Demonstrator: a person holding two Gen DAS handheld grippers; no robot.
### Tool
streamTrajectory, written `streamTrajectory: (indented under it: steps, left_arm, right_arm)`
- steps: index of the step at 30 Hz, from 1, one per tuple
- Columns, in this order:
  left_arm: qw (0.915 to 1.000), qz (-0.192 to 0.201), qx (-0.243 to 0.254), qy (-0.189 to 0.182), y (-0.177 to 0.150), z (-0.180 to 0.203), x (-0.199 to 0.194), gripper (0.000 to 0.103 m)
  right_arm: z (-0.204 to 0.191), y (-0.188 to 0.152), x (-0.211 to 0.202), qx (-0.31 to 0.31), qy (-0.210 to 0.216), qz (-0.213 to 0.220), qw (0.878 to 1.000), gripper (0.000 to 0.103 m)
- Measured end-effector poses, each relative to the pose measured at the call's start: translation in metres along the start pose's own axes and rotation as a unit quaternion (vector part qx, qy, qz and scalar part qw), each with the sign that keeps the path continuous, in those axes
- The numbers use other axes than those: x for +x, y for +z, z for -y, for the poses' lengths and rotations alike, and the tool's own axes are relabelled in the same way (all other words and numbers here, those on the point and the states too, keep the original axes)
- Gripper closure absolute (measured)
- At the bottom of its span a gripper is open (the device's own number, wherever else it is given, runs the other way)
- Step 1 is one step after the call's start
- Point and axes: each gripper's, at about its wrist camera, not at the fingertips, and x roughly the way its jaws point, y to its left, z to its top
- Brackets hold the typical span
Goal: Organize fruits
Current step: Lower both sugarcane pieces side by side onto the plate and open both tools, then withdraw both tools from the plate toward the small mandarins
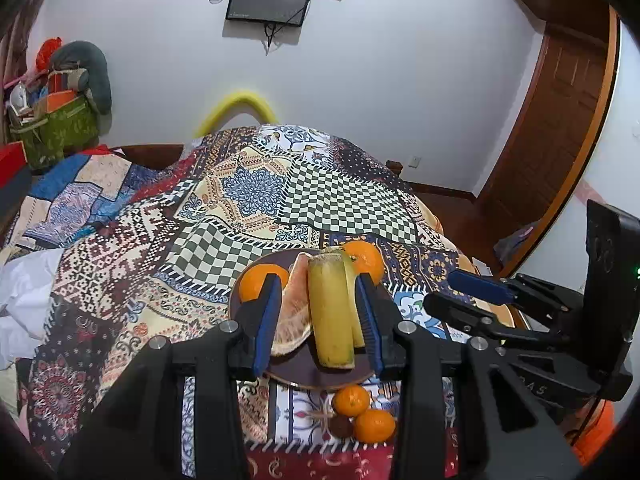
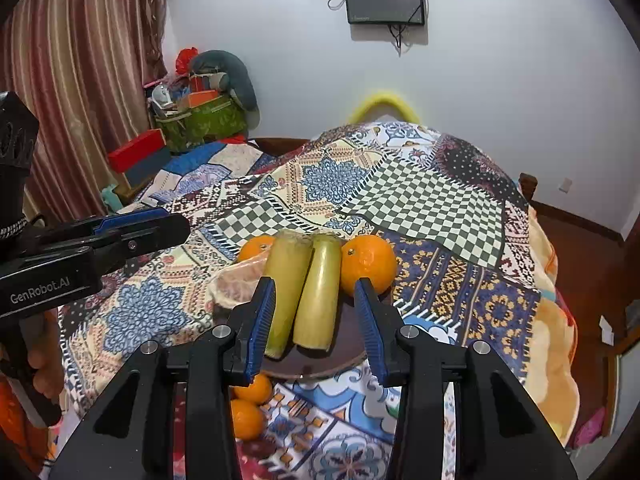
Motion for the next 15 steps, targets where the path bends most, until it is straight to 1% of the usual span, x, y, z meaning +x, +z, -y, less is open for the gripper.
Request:
streamTrajectory:
  steps: [5,11,13,15]
  left_arm:
    - [1.0,0.001,0.002,0.006,-0.009,0.002,-0.017,0.064]
    - [0.9999,-0.01,0.001,0.009,-0.025,0.001,-0.028,0.063]
    - [0.9998,-0.014,0.001,0.011,-0.031,-0.001,-0.031,0.057]
    - [0.9998,-0.015,-0.001,0.013,-0.036,-0.002,-0.034,0.053]
  right_arm:
    - [-0.005,-0.008,-0.014,-0.005,-0.001,0.003,1.0,0.065]
    - [-0.015,-0.022,-0.022,-0.01,0.005,-0.005,1.0,0.064]
    - [-0.017,-0.027,-0.022,-0.008,0.009,-0.011,1.0,0.063]
    - [-0.021,-0.035,-0.023,-0.007,0.009,-0.017,1.0,0.06]
